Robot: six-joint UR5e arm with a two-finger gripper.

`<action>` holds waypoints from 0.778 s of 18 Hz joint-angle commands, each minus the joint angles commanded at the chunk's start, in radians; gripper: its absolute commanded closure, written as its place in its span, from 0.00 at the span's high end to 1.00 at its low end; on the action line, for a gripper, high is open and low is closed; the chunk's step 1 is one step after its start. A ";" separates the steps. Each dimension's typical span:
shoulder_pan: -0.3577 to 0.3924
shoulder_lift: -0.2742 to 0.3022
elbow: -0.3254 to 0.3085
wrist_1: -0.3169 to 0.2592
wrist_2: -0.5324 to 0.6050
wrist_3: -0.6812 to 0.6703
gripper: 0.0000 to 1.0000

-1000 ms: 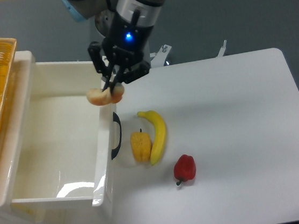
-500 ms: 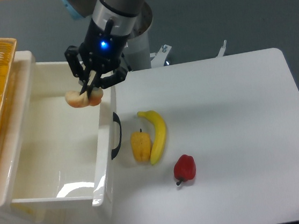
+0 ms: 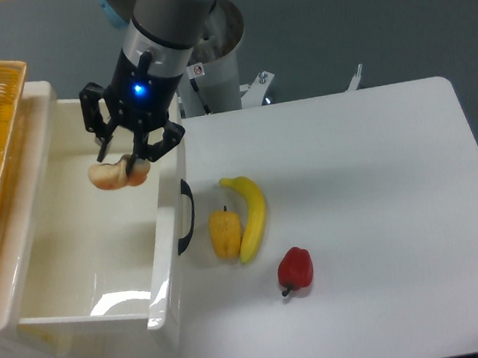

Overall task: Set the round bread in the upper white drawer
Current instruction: 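Lower the bread roll into the open white drawer, then open the gripper to release the bread roll in the drawer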

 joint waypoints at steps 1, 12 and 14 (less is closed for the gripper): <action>-0.002 0.000 0.000 0.002 0.000 0.000 0.76; -0.015 -0.003 0.000 0.002 0.000 0.002 0.88; -0.015 -0.005 0.000 0.003 0.003 0.008 1.00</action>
